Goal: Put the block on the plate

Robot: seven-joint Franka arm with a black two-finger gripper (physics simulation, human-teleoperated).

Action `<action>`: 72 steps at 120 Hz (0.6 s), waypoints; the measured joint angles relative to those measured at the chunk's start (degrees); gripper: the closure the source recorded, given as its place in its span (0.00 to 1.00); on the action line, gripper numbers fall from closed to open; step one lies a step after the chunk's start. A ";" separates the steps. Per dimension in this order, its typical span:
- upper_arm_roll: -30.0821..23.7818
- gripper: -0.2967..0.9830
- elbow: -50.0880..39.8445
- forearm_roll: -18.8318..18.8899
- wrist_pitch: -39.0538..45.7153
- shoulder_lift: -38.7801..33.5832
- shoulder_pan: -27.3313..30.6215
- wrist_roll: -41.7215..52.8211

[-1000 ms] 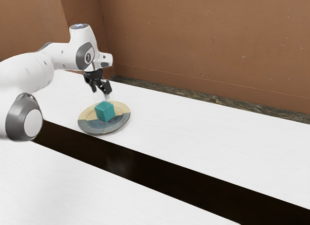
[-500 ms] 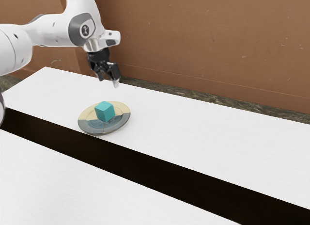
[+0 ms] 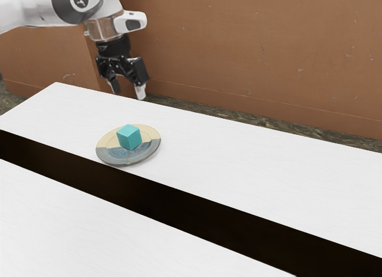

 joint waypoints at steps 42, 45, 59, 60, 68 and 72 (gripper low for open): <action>0.71 0.23 0.44 3.95 -2.32 1.56 1.54 -3.62; 0.70 0.23 0.49 4.62 -2.28 1.63 1.61 -3.71; 0.75 0.23 0.57 6.49 -2.17 1.73 1.41 -4.10; 0.75 0.23 0.57 6.55 -2.17 1.73 1.39 -4.13; 0.78 0.23 0.64 6.86 -2.09 1.96 1.25 -4.52; 0.80 0.23 0.82 6.95 -2.07 2.15 1.21 -4.82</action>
